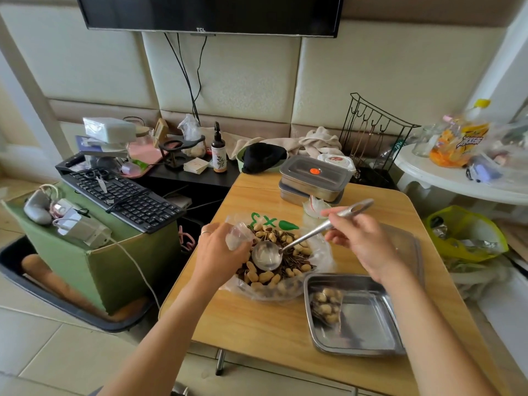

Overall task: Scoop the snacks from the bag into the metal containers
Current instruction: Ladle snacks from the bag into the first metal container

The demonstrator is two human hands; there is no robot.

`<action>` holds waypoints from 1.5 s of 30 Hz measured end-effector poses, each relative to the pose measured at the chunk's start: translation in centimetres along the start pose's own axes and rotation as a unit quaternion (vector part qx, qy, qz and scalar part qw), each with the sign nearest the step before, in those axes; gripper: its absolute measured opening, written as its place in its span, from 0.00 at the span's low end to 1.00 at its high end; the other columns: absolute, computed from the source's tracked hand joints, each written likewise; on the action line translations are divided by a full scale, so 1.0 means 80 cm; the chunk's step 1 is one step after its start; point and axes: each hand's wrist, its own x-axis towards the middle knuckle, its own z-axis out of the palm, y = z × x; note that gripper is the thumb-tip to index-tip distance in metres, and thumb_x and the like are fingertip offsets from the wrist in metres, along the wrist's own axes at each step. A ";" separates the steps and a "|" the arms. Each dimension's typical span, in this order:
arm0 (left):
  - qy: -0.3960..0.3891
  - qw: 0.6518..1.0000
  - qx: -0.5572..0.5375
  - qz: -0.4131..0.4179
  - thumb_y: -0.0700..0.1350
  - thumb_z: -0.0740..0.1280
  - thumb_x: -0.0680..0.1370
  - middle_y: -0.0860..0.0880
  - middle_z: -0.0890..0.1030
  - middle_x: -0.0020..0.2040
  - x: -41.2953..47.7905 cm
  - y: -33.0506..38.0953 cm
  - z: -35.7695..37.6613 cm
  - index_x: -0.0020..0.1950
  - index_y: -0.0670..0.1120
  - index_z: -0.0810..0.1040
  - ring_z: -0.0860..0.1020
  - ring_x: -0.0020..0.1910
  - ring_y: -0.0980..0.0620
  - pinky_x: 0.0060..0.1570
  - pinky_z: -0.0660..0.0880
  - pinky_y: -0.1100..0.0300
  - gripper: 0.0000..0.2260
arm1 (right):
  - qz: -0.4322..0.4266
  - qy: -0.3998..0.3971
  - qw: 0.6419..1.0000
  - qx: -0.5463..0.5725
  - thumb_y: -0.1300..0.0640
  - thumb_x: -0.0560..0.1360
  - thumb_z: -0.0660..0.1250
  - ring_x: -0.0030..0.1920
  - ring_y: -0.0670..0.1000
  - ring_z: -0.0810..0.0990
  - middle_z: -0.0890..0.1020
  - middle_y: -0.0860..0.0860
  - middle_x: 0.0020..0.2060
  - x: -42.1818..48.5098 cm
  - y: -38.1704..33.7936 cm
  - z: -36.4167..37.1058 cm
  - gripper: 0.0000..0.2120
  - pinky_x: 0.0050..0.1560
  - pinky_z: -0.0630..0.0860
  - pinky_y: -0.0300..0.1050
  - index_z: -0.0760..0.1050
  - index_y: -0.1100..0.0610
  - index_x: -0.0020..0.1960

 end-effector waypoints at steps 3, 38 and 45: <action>0.014 1.000 -0.006 -0.022 0.51 0.71 0.79 0.48 0.76 0.67 0.005 0.005 0.003 0.66 0.45 0.78 0.74 0.66 0.47 0.59 0.70 0.57 0.18 | -0.054 0.011 0.991 -0.120 0.54 0.85 0.63 0.31 0.54 0.79 0.83 0.54 0.36 0.000 0.003 0.021 0.12 0.34 0.73 0.44 0.83 0.56 0.50; 0.041 0.988 0.113 0.093 0.54 0.72 0.76 0.51 0.69 0.67 -0.003 0.007 -0.001 0.66 0.54 0.75 0.64 0.66 0.49 0.57 0.55 0.57 0.19 | 0.007 0.233 0.961 -0.148 0.57 0.85 0.56 0.32 0.57 0.86 0.85 0.55 0.30 0.008 -0.001 0.046 0.16 0.36 0.80 0.49 0.80 0.59 0.46; 0.009 0.983 0.153 0.100 0.58 0.68 0.79 0.52 0.78 0.59 0.003 0.021 0.018 0.66 0.50 0.73 0.74 0.63 0.49 0.57 0.58 0.54 0.19 | -0.038 0.252 0.956 -0.146 0.56 0.85 0.56 0.29 0.54 0.85 0.85 0.53 0.29 0.001 -0.028 0.052 0.17 0.32 0.78 0.44 0.80 0.59 0.45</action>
